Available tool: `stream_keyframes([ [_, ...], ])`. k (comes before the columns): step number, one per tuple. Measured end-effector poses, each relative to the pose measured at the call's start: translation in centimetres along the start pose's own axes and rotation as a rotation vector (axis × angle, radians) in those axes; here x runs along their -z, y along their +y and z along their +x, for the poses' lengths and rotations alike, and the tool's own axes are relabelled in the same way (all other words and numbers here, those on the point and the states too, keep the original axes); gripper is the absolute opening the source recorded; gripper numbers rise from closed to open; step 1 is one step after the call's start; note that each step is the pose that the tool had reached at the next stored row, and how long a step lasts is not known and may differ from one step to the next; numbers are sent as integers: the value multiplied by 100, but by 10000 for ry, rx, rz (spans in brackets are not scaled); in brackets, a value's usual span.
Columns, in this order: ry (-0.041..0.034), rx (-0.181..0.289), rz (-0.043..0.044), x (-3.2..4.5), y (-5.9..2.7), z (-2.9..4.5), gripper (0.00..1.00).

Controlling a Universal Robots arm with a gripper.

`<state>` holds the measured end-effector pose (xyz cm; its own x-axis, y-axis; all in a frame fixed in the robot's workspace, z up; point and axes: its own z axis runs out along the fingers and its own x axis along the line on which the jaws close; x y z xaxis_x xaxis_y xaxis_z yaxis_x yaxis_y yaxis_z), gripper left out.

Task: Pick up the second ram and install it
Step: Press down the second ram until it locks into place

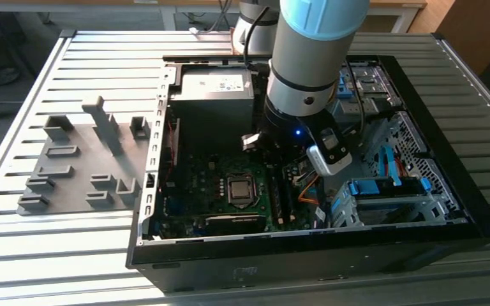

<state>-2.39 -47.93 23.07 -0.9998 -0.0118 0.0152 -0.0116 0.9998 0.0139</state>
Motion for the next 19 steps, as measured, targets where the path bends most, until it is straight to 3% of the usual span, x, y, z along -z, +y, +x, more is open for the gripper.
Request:
stream_keyframes([
  [19, 5, -4, -10, -151, -4, -1, 11],
])
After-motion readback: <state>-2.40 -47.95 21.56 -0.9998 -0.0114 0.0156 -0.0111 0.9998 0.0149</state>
